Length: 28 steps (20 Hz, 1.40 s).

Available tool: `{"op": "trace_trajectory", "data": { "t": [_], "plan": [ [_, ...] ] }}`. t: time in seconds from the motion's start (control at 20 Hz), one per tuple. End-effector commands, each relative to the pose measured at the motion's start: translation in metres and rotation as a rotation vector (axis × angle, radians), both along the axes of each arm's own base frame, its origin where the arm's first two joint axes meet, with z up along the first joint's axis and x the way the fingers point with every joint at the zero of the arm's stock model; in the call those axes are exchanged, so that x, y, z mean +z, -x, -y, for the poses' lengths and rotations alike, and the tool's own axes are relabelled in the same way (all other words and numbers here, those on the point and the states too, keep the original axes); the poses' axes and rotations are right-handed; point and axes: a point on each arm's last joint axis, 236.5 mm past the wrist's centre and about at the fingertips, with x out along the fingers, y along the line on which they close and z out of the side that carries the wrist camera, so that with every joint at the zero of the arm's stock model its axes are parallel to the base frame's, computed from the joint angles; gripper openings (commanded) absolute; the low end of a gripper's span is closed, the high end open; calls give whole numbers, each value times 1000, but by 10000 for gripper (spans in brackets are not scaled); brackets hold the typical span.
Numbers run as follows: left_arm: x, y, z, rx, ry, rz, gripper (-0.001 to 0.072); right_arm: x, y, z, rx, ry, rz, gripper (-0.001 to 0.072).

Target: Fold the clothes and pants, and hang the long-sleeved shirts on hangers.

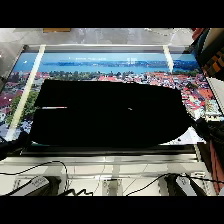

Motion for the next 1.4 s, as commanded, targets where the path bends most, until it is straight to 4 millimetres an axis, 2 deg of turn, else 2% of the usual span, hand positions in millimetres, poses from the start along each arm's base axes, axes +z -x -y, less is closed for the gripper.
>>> {"op": "trace_trajectory", "data": {
  "t": [0.0,0.1,0.35,0.5,0.6,0.75,0.85,0.95,1.05,1.15,1.25,1.35],
  "plan": [
    [41,-49,5,1,-12,210,6,10,0,-13,52,-39,4,19],
    [85,-70,-3,53,-38,347,6,25,-2,-20,105,-53,15,19],
    [180,-77,-16,26,-270,525,5,72,-6,-27,168,-65,41,18],
    [214,-74,-25,67,-374,590,3,100,-3,-17,129,38,63,18],
    [225,-86,-24,101,-356,635,3,113,-9,-7,51,68,102,18],
    [238,-129,-6,23,-377,667,2,125,-34,1,-24,106,168,18],
    [248,-170,1,-12,-405,693,2,136,-55,-1,-60,136,228,17],
    [245,-213,7,-49,-422,691,1,142,-80,2,-97,203,284,17],
    [214,-250,6,-11,-332,603,1,128,-104,9,-181,188,284,17],
    [182,-274,5,3,-284,502,1,105,-125,13,-270,101,268,17],
    [176,-296,12,-32,-298,489,1,85,-150,14,-301,57,243,17],
    [186,-316,15,-28,-316,531,1,79,-178,14,-310,40,255,17]
  ]
}}
